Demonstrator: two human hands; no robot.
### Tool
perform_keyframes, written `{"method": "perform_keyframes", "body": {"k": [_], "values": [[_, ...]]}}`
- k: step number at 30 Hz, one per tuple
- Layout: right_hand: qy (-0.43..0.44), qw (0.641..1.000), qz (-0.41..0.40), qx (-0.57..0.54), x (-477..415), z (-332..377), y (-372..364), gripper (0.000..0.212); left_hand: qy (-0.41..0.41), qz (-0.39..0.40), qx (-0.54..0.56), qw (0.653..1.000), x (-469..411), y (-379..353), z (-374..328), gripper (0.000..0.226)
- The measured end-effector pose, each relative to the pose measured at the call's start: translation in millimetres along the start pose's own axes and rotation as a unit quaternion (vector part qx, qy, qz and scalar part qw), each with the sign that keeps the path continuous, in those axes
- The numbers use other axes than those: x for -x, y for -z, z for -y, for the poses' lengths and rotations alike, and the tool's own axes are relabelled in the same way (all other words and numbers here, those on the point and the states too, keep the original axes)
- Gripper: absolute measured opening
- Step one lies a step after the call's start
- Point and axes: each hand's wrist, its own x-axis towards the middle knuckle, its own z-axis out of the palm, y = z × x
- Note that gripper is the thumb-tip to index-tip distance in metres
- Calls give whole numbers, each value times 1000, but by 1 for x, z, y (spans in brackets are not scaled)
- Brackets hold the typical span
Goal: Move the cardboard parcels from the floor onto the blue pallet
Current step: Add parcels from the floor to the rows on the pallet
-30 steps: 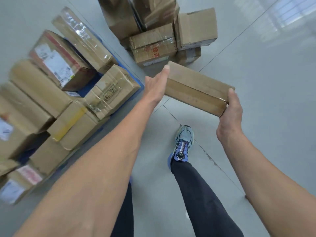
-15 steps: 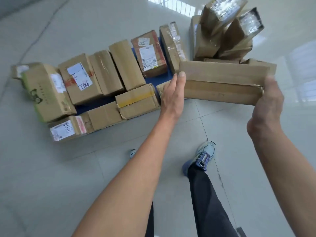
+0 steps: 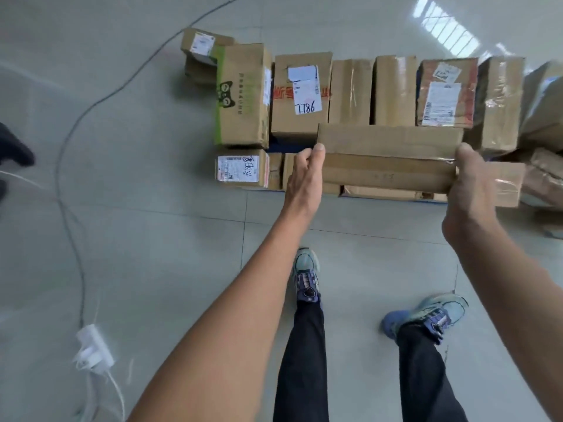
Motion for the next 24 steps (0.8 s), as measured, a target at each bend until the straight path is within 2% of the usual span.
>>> {"method": "perform_keyframes", "body": {"k": [6, 9, 11, 14, 24], "values": [[-84, 996, 37, 12, -3, -13, -69, 33, 60, 23, -28, 998, -50, 71, 30, 67], [-88, 995, 46, 22, -6, -22, -87, 30, 78, 32, -40, 996, -70, 89, 39, 53], [-103, 993, 52, 30, -8, -30, -96, 33, 88, 40, -42, 994, -83, 96, 47, 66], [-102, 990, 90, 40, -11, -40, -104, 27, 98, 56, -40, 993, -95, 104, 58, 74], [-100, 987, 107, 59, -12, -61, -125, 39, 108, 52, -23, 992, -108, 115, 89, 73]]}}
